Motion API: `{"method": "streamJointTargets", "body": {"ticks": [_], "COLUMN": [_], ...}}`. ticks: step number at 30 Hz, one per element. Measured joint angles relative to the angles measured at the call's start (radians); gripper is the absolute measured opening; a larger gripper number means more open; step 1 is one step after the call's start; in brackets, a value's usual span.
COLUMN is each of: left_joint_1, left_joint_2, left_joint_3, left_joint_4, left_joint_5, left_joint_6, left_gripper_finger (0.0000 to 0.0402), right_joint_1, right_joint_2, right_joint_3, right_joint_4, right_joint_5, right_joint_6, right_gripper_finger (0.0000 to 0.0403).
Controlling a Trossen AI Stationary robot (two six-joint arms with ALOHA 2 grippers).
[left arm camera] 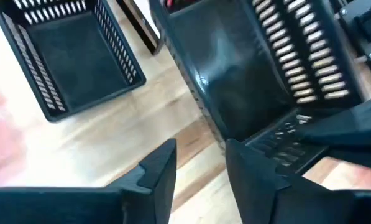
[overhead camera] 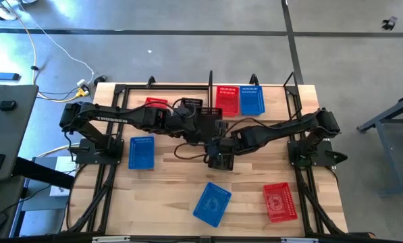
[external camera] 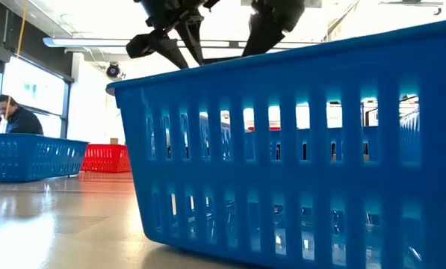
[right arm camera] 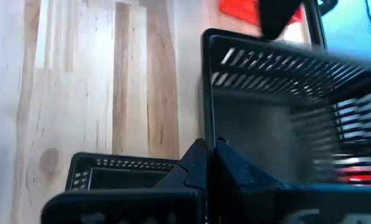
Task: Stack baskets on shelf by color
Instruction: Put the bottom black bin on the shelf
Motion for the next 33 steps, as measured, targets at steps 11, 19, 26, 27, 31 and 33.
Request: {"method": "streamJointTargets", "body": {"ticks": [11,19,26,27,31,33], "left_joint_1": [0.074,0.114,0.127,0.127,0.127,0.127], "left_joint_2": [-0.086,-0.167,-0.214,-0.218,-0.222,-0.222], "left_joint_3": [0.000,0.000,0.000,0.000,0.000,0.000], "left_joint_4": [0.008,0.008,0.000,0.000,-0.001,-0.002], "left_joint_5": [-0.001,-0.003,-0.004,-0.004,-0.004,-0.007], "left_joint_6": [0.248,0.430,0.544,0.559,0.612,0.635], "left_gripper_finger": [0.0134,0.0133,0.0134,0.0134,0.0132,0.0132], "right_joint_1": [0.005,0.037,0.051,0.053,0.065,0.073], "right_joint_2": [-0.002,-0.003,-0.009,-0.015,-0.059,-0.093], "right_joint_3": [0.034,0.034,0.033,0.033,0.030,0.020], "right_joint_4": [-0.135,-0.177,-0.231,-0.244,-0.313,-0.340], "right_joint_5": [-0.022,-0.021,-0.007,0.005,0.067,0.085], "right_joint_6": [0.219,0.338,0.434,0.450,0.506,0.522], "right_gripper_finger": [0.0001,0.0000,0.0000,0.0000,0.0000,0.0000]}}
